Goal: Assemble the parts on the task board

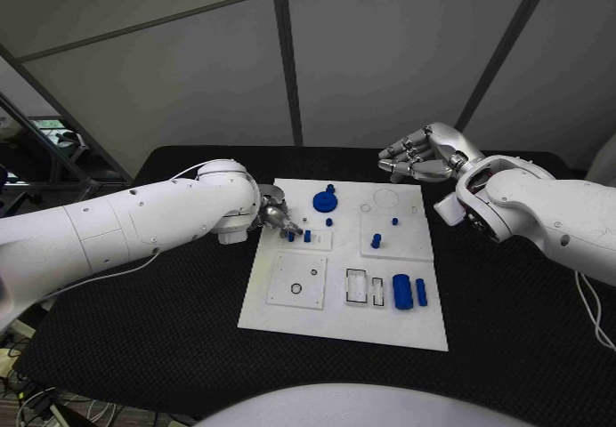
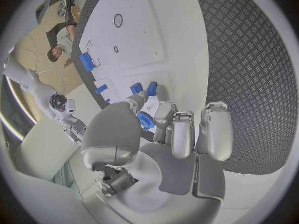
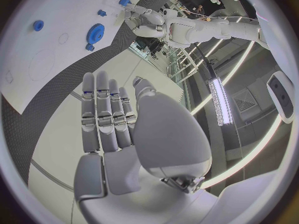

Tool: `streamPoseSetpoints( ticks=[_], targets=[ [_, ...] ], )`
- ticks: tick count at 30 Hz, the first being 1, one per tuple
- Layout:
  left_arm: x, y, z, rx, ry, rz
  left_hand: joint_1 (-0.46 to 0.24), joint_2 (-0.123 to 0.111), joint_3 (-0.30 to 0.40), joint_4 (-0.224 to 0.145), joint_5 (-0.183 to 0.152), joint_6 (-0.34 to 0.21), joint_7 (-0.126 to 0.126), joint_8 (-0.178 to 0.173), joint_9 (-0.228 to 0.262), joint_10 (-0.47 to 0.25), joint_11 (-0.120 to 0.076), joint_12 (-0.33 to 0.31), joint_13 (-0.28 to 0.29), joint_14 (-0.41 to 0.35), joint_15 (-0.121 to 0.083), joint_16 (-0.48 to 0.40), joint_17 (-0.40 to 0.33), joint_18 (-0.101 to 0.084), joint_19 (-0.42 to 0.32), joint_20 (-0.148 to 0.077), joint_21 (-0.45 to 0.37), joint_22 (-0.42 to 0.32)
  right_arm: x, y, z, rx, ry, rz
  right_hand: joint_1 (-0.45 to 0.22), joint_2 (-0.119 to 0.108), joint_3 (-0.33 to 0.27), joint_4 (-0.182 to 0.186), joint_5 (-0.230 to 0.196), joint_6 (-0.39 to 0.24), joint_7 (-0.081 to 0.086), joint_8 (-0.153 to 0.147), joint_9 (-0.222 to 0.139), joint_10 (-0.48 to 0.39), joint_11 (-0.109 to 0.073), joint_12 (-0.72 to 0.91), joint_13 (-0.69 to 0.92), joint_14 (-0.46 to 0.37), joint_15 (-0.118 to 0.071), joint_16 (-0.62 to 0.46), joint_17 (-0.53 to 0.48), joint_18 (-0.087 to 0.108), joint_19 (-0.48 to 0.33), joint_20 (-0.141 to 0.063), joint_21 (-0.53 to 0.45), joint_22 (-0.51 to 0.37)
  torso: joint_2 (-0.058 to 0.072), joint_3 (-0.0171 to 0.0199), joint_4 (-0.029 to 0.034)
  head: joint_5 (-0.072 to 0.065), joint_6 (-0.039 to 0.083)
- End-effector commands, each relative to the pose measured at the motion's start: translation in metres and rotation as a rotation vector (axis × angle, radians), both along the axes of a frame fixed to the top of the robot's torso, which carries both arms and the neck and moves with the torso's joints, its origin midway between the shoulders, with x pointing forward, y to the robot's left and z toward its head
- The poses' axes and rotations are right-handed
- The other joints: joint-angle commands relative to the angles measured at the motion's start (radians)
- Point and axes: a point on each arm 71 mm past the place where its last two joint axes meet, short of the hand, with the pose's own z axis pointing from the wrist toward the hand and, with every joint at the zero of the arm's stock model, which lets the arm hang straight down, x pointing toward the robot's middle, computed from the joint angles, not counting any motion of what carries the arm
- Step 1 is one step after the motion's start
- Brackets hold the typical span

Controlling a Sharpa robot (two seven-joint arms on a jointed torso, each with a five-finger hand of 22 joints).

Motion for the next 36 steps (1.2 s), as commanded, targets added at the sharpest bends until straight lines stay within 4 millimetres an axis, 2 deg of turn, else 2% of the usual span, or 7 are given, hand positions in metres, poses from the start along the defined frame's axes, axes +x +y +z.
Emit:
streamPoseSetpoints(
  ticks=[1,17,21,24,28,33,36],
  targets=[
    [0.001,0.002,0.0,-0.01,-0.015,0.022,-0.012,-0.004,-0.029,0.01,-0.004,0.004,0.002,0.002,-0.001,0.001,0.001,-0.002,-0.004,0.106,-0.008,0.002,0.263,-0.017,0.033,-0.007,0.002,0.11,0.0,0.001,0.001,0.0,-0.001,0.007,-0.016,0.002,0.002,0.002,0.004,-0.005,0.0,-0.002,0.0,-0.005,0.001,-0.003,-0.001,0.007,0.003,-0.008,-0.002,0.011,0.008,0.002,-0.006,-0.002,0.0,-0.0005,0.0003,-0.001,0.0],
    [0.005,0.01,0.016,-0.177,-0.115,0.168,0.046,0.052,-0.215,0.114,0.003,-0.068,0.033,-0.038,-0.051,-0.122,0.029,-0.123,-0.183,0.102,0.015,-0.004,0.255,-0.002,0.004,0.011,-0.062,0.062,0.0,-0.004,0.001,-0.007,0.007,-0.009,-0.02,0.002,0.003,0.001,0.005,-0.007,0.0,-0.002,0.0,-0.007,0.001,-0.004,-0.002,0.006,0.003,-0.01,-0.002,0.011,0.008,0.003,-0.008,-0.003,0.0,-0.0003,0.0004,-0.002,0.0],
    [0.006,0.007,0.021,-0.293,-0.149,0.177,0.143,0.07,-0.231,0.104,0.013,-0.149,0.075,-0.079,-0.099,-0.335,0.069,-0.3,-0.409,-0.036,0.051,-0.238,-0.014,0.07,-0.181,0.039,-0.416,-0.224,0.0,-0.005,0.001,-0.007,0.006,-0.013,-0.019,0.002,0.003,0.001,0.005,-0.007,0.001,-0.002,0.0,-0.008,0.001,-0.004,-0.002,0.006,0.003,-0.01,-0.002,0.011,0.008,0.003,-0.008,-0.003,0.0,0.0011,-0.0006,-0.004,0.002],
    [0.007,0.001,0.028,-0.383,-0.205,0.15,0.233,0.071,-0.222,0.082,0.015,-0.201,0.107,-0.115,-0.144,-0.425,0.1,-0.355,-0.449,-0.207,0.08,-0.484,-0.261,0.115,-0.348,0.066,-0.718,-0.454,0.0,-0.005,0.001,-0.007,0.006,-0.014,-0.019,0.003,0.004,-0.001,0.007,-0.008,0.001,-0.003,0.0,-0.009,0.001,-0.004,-0.002,0.005,0.003,-0.011,-0.003,0.011,0.008,0.003,-0.009,-0.004,0.0,0.0005,0.0004,-0.008,0.005],
    [0.007,-0.009,0.038,-0.504,-0.324,0.073,0.397,0.051,-0.154,0.011,0.015,-0.213,0.131,-0.157,-0.211,-0.519,0.124,-0.447,-0.527,-0.357,0.104,-0.671,-0.456,0.118,-0.384,0.092,-0.802,-0.512,0.0,-0.005,0.001,-0.006,0.004,-0.015,-0.017,0.003,0.005,-0.002,0.008,-0.008,0.001,-0.003,0.0,-0.01,0.001,-0.004,-0.002,0.004,0.003,-0.012,-0.003,0.011,0.008,0.003,-0.01,-0.004,0.0,0.0005,0.0004,-0.016,0.013],
    [0.003,-0.024,0.043,-0.562,-0.492,-0.078,0.491,-0.027,-0.053,-0.041,0.014,-0.118,0.12,-0.261,-0.35,-0.478,0.125,-0.583,-0.686,-0.378,0.103,-0.658,-0.509,0.123,-0.377,0.094,-0.828,-0.533,0.0,-0.005,0.001,-0.006,0.003,-0.015,-0.015,0.003,0.007,-0.003,0.008,-0.009,0.0,-0.003,0.0,-0.01,0.001,-0.004,-0.002,0.004,0.003,-0.012,-0.003,0.011,0.008,0.003,-0.01,-0.005,0.0,-0.0006,0.0001,-0.027,0.02],
    [0.001,-0.033,0.039,-0.526,-0.553,-0.179,0.49,-0.061,-0.029,-0.06,0.012,-0.064,0.116,-0.31,-0.415,-0.439,0.115,-0.648,-0.768,-0.252,0.095,-0.52,-0.433,0.122,-0.307,0.084,-0.786,-0.512,0.0,-0.005,0.001,-0.006,0.003,-0.014,-0.015,0.003,0.007,-0.003,0.008,-0.009,0.0,-0.003,0.0,-0.01,0.001,-0.004,-0.002,0.004,0.003,-0.012,-0.003,0.011,0.008,0.003,-0.01,-0.005,0.001,-0.0001,-0.002,-0.029,0.027]
  ],
)
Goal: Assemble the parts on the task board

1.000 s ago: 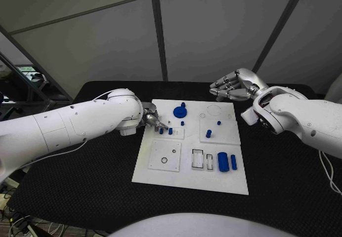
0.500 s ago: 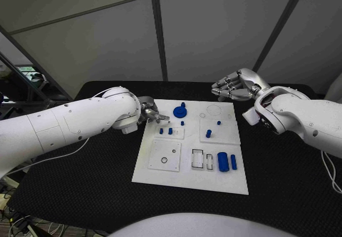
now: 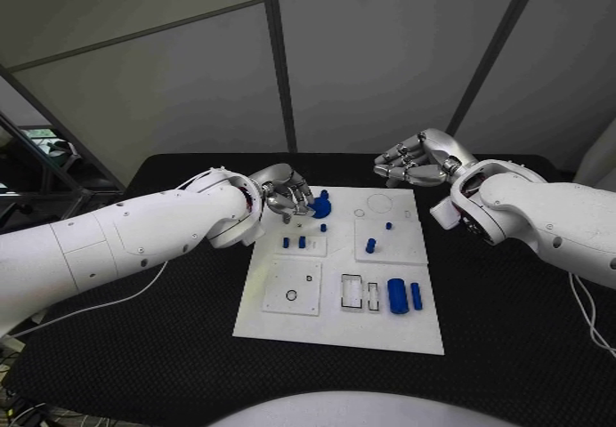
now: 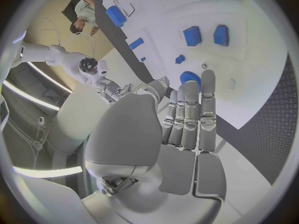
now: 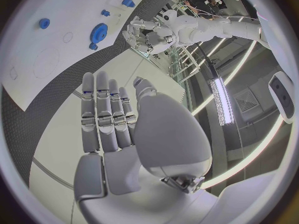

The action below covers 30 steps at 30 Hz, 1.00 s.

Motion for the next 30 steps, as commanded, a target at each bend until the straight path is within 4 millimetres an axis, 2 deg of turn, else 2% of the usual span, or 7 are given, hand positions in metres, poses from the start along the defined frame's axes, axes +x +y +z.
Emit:
streamPoseSetpoints(
  ticks=[1,3,7,9,13,20,30],
  targets=[
    [-0.002,-0.012,0.008,0.011,-0.239,-0.135,-0.01,-0.026,0.014,-0.009,-0.001,0.032,-0.004,-0.034,-0.043,0.027,-0.004,-0.043,-0.055,0.105,-0.006,0.127,0.096,-0.018,0.051,-0.007,0.034,0.019,0.0,0.001,0.002,0.002,-0.006,0.004,-0.002,0.0,0.005,0.0,0.003,-0.009,0.0,-0.003,0.0,-0.007,-0.003,-0.004,-0.002,0.004,0.003,-0.004,-0.001,0.011,0.004,-0.001,-0.006,-0.002,0.001,0.0004,-0.002,-0.002,0.007],
    [-0.003,-0.018,0.003,0.059,-0.252,-0.171,-0.017,-0.035,0.019,-0.016,-0.002,0.047,-0.007,-0.055,-0.069,0.041,-0.006,-0.069,-0.089,0.159,-0.007,0.204,0.159,-0.036,0.113,-0.01,0.147,0.109,0.0,0.001,0.002,0.002,-0.006,0.005,0.0,0.0,0.006,-0.001,0.004,-0.009,0.0,-0.003,0.0,-0.007,-0.003,-0.004,-0.002,0.004,0.003,-0.004,-0.001,0.011,0.004,-0.001,-0.006,-0.002,0.001,0.0009,-0.0016,-0.003,0.007],
    [-0.003,-0.024,-0.004,0.133,-0.256,-0.211,-0.029,-0.04,0.015,-0.02,-0.004,0.058,-0.011,-0.075,-0.093,0.043,-0.005,-0.094,-0.121,0.222,-0.009,0.297,0.249,-0.067,0.199,-0.011,0.327,0.254,0.0,0.002,0.002,0.002,-0.006,0.006,0.0,0.0,0.006,-0.001,0.004,-0.009,0.0,-0.003,0.0,-0.007,-0.003,-0.004,-0.002,0.004,0.003,-0.004,-0.001,0.011,0.004,-0.001,-0.006,-0.002,0.002,0.0001,-0.0018,-0.004,0.008],
    [-0.002,-0.028,-0.008,0.184,-0.253,-0.231,-0.038,-0.04,0.008,-0.024,-0.004,0.071,-0.015,-0.087,-0.11,0.056,-0.008,-0.105,-0.142,0.271,-0.014,0.368,0.325,-0.091,0.26,-0.015,0.464,0.367,0.0,0.002,0.002,0.002,-0.006,0.007,0.0,0.0,0.006,-0.001,0.004,-0.009,0.0,-0.003,0.0,-0.007,-0.003,-0.004,-0.002,0.004,0.003,-0.004,-0.001,0.011,0.004,-0.001,-0.006,-0.002,0.002,0.0003,-0.0016,-0.007,0.007],
    [-0.001,-0.032,-0.012,0.244,-0.24,-0.246,-0.044,-0.037,0.003,-0.03,-0.004,0.094,-0.023,-0.098,-0.125,0.079,-0.015,-0.117,-0.166,0.321,-0.023,0.435,0.409,-0.114,0.312,-0.021,0.59,0.471,0.0,0.003,0.002,0.003,-0.006,0.008,0.0,0.0,0.006,-0.001,0.004,-0.009,0.0,-0.003,0.0,-0.007,-0.003,-0.004,-0.002,0.004,0.003,-0.004,-0.001,0.011,0.004,-0.001,-0.006,-0.002,0.001,0.0004,-0.0004,-0.01,0.005],
    [0.003,-0.036,-0.019,0.328,-0.218,-0.254,-0.043,-0.032,0.008,-0.036,-0.003,0.116,-0.032,-0.107,-0.134,0.103,-0.024,-0.13,-0.183,0.346,-0.031,0.469,0.455,-0.127,0.339,-0.029,0.657,0.527,0.0,0.004,0.001,0.003,-0.005,0.01,0.0,0.0,0.006,-0.001,0.004,-0.009,0.0,-0.003,0.0,-0.007,-0.003,-0.004,-0.002,0.004,0.003,-0.004,-0.001,0.011,0.004,-0.001,-0.006,-0.002,0.001,0.0009,-0.0003,-0.011,0.003],
    [0.008,-0.042,-0.022,0.365,-0.202,-0.25,-0.04,-0.029,0.015,-0.04,-0.003,0.124,-0.034,-0.114,-0.138,0.114,-0.028,-0.138,-0.192,0.357,-0.034,0.483,0.475,-0.129,0.345,-0.033,0.668,0.537,0.0,0.005,0.001,0.004,-0.005,0.012,0.0,0.0,0.006,-0.001,0.004,-0.009,0.0,-0.003,0.0,-0.007,-0.003,-0.004,-0.002,0.004,0.003,-0.004,-0.001,0.011,0.004,-0.001,-0.006,-0.002,0.0,0.0009,-0.0008,-0.015,0.002]
  ],
)
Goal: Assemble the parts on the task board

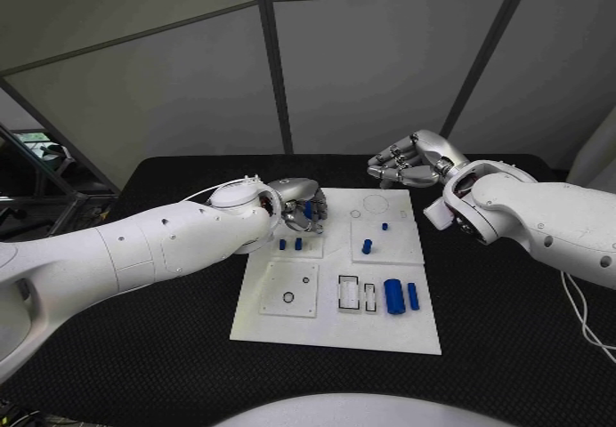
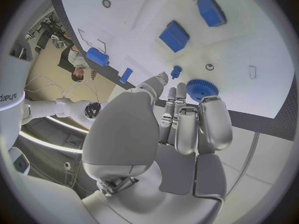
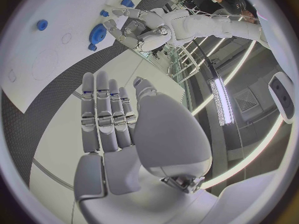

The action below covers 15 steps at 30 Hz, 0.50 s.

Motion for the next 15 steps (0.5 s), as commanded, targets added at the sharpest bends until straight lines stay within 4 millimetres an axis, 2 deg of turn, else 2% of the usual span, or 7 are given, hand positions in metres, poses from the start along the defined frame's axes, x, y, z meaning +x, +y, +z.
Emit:
streamPoseSetpoints(
  ticks=[1,15],
  targets=[
    [0.0011,-0.0008,-0.0023,0.056,0.009,-0.002,-0.004,0.005,0.002,-0.003,-0.003,0.007,0.002,-0.006,-0.002,0.005,0.0,-0.004,-0.002,0.036,-0.008,0.005,0.001,-0.127,0.008,-0.002,0.005,0.012,-0.0001,0.0015,0.0015,0.002,-0.006,0.006,-0.001,0.0,0.006,-0.001,0.004,-0.009,0.0,-0.003,0.0,-0.007,-0.003,-0.004,-0.001,0.004,0.003,-0.004,-0.001,0.011,0.004,-0.001,-0.006,-0.001,-0.001,0.0004,0.0002,-0.002,-0.001],
    [0.0032,-0.0076,-0.0048,0.072,0.025,-0.006,-0.001,0.009,0.009,-0.006,-0.002,0.01,0.001,-0.012,-0.005,0.004,0.001,-0.015,-0.009,0.037,-0.008,0.007,-0.001,-0.127,0.009,-0.003,0.005,0.013,0.0,0.0034,0.0015,0.003,-0.006,0.01,-0.001,0.0,0.006,-0.001,0.004,-0.009,0.0,-0.003,0.0,-0.007,-0.003,-0.004,-0.001,0.004,0.003,-0.004,-0.001,0.011,0.004,-0.001,-0.006,-0.001,-0.001,0.0001,0.0005,-0.003,-0.002]
  ],
)
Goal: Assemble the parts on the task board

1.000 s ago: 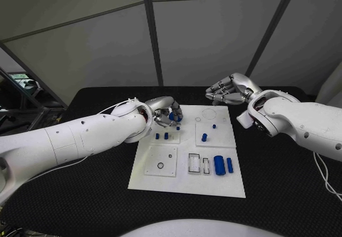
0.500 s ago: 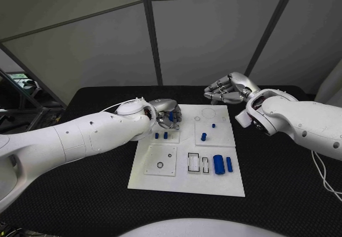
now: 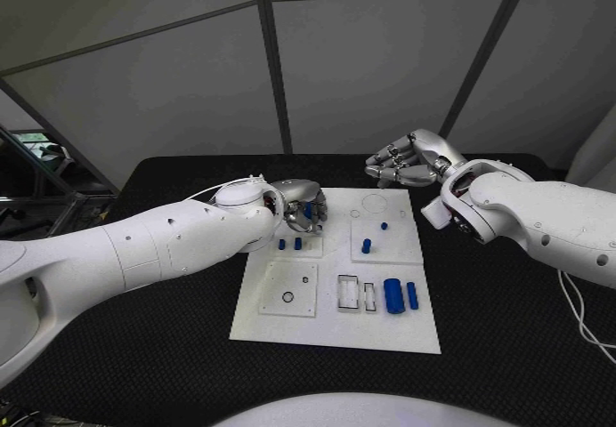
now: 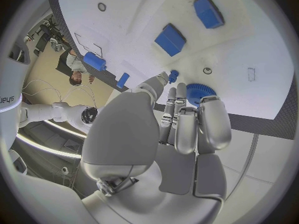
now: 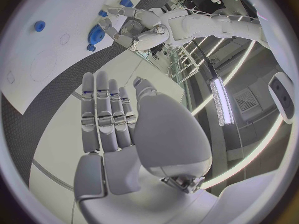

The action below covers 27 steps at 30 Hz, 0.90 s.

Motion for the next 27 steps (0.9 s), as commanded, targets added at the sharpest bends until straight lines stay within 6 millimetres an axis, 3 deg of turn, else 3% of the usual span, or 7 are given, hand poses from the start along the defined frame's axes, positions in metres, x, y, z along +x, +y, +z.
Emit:
streamPoseSetpoints(
  ticks=[1,27],
  targets=[
    [0.0004,-0.001,-0.0012,0.027,0.013,-0.004,0.0,0.01,0.005,-0.002,-0.002,0.007,-0.002,-0.004,-0.001,0.005,0.001,-0.005,-0.002,0.037,-0.008,0.007,-0.001,-0.127,0.005,0.0,0.005,0.014,0.0,0.0012,0.0015,0.002,-0.006,0.006,-0.001,0.0,0.006,-0.001,0.004,-0.009,0.0,-0.003,0.0,-0.007,-0.003,-0.004,-0.001,0.004,0.003,-0.004,-0.001,0.011,0.004,-0.001,-0.006,-0.001,0.0,-0.0002,-0.0006,0.0,-0.001],
    [0.0052,-0.0035,-0.0073,0.054,0.047,-0.012,0.018,0.039,0.056,-0.026,-0.006,0.028,0.001,-0.025,-0.013,0.025,0.003,-0.043,-0.03,0.035,-0.006,0.009,-0.013,-0.129,0.005,0.002,0.011,0.024,0.0001,0.0039,0.0014,0.003,-0.006,0.012,0.001,0.001,0.009,-0.002,0.004,-0.009,0.001,-0.002,0.0,-0.007,-0.003,-0.004,-0.001,0.004,0.003,-0.005,-0.002,0.011,0.005,-0.001,-0.008,-0.002,-0.001,-0.0001,0.0004,0.0,-0.003]
  ],
)
